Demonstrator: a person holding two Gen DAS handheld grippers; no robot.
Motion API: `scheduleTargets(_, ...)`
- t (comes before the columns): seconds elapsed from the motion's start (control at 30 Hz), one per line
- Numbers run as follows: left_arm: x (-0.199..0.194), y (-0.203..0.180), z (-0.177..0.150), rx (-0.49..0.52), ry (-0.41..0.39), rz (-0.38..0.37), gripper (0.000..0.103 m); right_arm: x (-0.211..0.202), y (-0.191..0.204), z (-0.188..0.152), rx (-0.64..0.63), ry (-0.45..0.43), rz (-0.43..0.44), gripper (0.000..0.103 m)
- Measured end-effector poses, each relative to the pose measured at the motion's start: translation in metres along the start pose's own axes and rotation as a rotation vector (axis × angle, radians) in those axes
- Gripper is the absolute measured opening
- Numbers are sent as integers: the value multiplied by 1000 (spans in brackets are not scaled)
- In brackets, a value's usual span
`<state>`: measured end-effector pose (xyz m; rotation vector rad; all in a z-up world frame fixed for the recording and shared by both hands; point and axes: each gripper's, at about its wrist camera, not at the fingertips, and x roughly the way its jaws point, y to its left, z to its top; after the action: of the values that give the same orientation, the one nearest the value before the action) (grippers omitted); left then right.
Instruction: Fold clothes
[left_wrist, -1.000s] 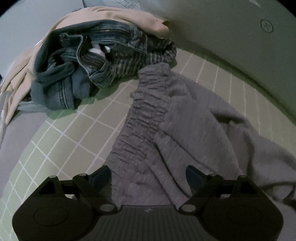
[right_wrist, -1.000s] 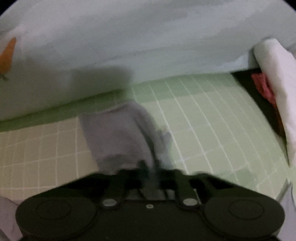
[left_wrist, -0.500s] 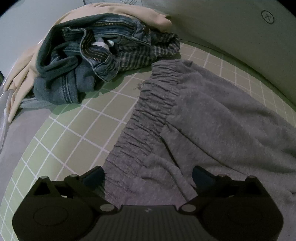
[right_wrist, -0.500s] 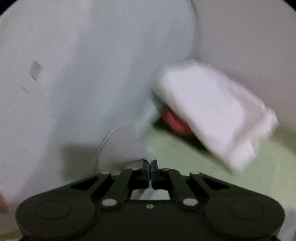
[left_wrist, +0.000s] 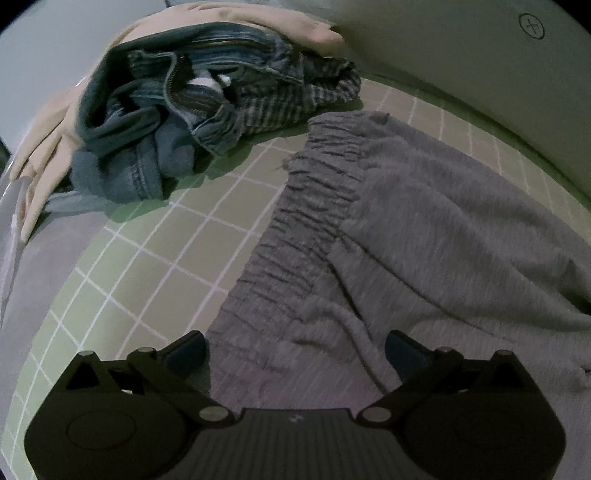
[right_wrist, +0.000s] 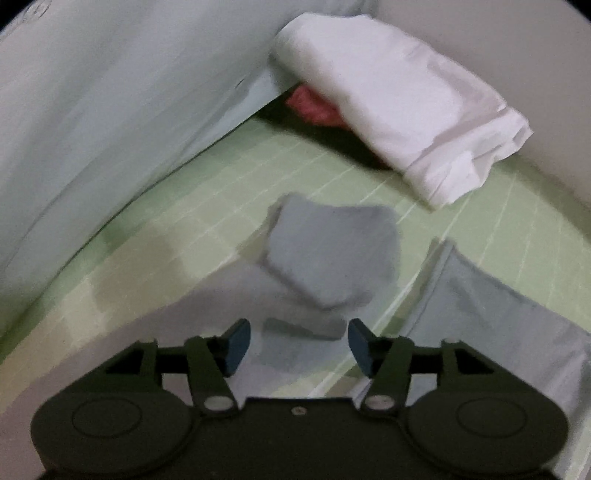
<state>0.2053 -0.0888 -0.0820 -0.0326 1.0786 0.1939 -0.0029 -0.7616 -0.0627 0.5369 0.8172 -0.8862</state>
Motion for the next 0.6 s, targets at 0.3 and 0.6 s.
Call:
scheduleTargets(0.3,-19,46,-39,-149,34,19,103,-28,31,-35,-120,24,79,60)
scheduleTargets(0.6,-55,79,-80,-209,-2,-64,101,-76,33,-89,-214,49,163,60)
